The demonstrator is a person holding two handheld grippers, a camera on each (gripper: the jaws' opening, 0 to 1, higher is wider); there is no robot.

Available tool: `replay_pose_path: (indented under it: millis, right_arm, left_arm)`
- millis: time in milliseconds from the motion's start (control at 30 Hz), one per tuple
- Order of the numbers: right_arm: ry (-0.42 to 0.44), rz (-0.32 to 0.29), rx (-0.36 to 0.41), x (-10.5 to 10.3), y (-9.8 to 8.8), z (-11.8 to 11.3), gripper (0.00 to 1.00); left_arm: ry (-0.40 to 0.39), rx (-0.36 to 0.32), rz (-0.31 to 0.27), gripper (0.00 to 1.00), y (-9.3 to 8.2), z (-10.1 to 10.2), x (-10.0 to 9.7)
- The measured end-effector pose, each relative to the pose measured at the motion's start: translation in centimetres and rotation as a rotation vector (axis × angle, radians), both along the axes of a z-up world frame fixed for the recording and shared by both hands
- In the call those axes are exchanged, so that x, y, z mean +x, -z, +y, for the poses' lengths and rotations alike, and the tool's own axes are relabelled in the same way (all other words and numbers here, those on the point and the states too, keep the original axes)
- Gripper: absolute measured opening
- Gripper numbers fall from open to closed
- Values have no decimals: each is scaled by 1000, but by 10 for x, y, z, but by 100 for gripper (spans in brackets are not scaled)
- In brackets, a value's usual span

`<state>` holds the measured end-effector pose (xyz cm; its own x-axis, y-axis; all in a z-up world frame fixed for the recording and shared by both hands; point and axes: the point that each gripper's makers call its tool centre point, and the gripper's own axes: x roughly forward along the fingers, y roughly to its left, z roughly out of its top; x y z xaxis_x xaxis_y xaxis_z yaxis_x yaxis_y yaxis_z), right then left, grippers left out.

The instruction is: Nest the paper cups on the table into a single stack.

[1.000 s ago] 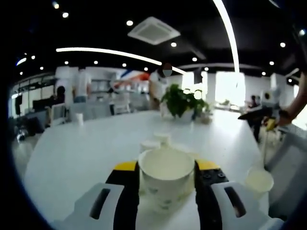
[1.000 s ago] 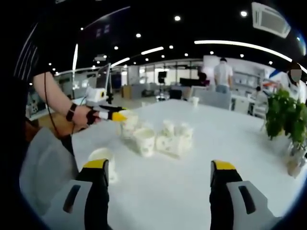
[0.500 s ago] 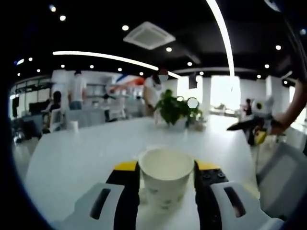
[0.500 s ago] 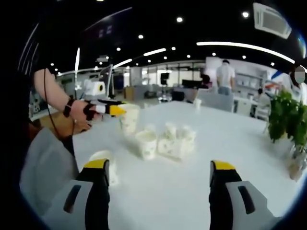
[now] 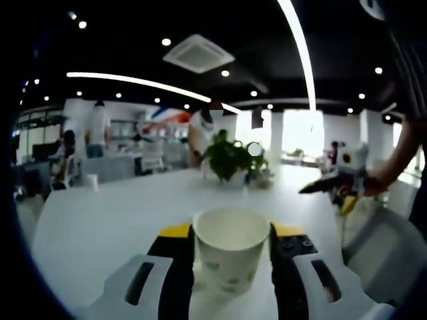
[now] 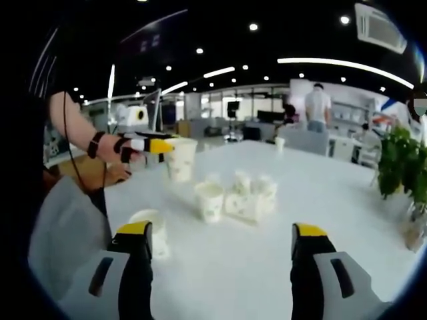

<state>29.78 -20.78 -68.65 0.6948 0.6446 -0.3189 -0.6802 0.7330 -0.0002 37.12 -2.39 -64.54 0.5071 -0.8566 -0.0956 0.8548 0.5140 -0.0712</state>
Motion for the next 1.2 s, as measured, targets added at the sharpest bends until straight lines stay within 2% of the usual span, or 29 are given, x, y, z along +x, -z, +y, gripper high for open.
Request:
replay_pose_path:
  millis: [300, 600, 767, 1067, 1200]
  right_arm:
    - [-3, -4, 0, 2, -3, 1, 83]
    - [4, 1, 4, 0, -2, -1, 86]
    - [5, 7, -2, -1, 2, 0, 89]
    - [25, 0, -4, 2, 3, -2, 100]
    - [28, 9, -9, 2, 6, -4, 100]
  left_arm:
    - [25, -31, -12, 42, -14, -1, 3]
    - [97, -84, -14, 42, -28, -10, -4]
    - [137, -91, -15, 42, -29, -14, -12]
    - [197, -98, 5, 42, -25, -21, -25]
    - [209, -110, 15, 42, -24, -23, -28]
